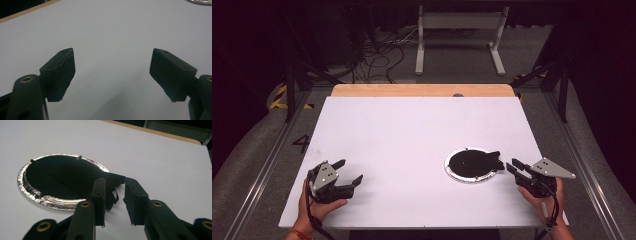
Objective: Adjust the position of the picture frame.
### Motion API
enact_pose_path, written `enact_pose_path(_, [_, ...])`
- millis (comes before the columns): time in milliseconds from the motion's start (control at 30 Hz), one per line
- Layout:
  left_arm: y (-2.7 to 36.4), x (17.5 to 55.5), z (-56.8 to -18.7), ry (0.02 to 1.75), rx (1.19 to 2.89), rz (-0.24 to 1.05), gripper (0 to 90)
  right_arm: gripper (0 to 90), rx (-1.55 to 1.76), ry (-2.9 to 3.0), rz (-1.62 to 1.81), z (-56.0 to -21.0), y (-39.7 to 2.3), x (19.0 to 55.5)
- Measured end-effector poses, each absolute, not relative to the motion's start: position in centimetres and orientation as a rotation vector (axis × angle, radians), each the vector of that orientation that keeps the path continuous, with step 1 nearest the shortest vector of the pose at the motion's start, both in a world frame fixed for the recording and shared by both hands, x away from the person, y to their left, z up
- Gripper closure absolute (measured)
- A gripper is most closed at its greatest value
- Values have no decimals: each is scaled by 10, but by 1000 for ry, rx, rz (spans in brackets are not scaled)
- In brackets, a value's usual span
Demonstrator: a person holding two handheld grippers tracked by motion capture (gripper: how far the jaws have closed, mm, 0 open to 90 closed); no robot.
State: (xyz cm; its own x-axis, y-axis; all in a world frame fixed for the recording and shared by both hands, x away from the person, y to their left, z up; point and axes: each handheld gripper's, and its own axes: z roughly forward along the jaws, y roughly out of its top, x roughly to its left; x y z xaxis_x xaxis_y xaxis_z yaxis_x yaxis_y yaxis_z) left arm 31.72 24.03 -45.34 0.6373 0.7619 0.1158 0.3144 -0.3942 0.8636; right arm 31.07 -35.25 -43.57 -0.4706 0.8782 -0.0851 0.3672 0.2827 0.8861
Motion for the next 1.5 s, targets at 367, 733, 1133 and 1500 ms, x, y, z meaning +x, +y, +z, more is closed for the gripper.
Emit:
enact_pose_path(367, [235,310,-452,820,1989,599,244,900,1186,1990,1056,-439,-363,327])
enact_pose_path(733, [220,312,-451,771,2035,503,479,900,1198,2068,993,-449,-355,341])
enact_pose_path(1133, [213,313,-450,709,2109,444,900,900,1183,2126,958,-454,-347,346])
enact_pose_path(1500, [181,323,-450,632,2171,400,893,900,1196,2140,968,-455,-346,347])
